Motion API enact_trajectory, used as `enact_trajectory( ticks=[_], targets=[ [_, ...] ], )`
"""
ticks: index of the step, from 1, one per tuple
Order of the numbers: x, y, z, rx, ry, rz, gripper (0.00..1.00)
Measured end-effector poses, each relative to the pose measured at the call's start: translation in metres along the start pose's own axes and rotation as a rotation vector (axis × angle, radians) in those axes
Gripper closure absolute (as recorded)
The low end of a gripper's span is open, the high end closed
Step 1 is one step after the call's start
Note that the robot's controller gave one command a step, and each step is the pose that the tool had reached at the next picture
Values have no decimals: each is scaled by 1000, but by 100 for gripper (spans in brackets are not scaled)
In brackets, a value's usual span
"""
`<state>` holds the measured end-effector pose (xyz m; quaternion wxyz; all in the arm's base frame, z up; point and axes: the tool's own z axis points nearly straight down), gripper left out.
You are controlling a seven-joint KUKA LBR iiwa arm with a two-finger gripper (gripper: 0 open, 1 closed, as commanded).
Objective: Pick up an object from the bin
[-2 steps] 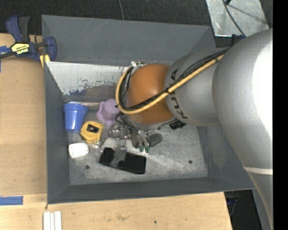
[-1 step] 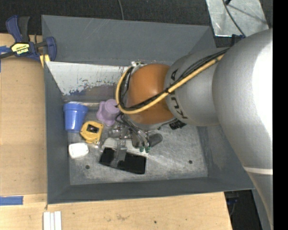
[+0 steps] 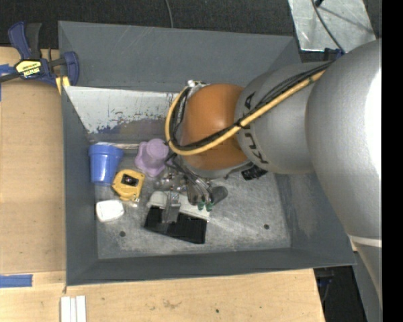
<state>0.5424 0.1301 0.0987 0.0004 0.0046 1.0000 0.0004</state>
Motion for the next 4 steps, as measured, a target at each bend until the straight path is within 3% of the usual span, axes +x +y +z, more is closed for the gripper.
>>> enact_trajectory(
  ticks=[2,3,4],
  targets=[
    [0,7,-47,-1,-5,-50,100],
    [-5,6,-85,2,4,-77,100],
    [1,6,-118,0,-3,-80,100]
  ],
)
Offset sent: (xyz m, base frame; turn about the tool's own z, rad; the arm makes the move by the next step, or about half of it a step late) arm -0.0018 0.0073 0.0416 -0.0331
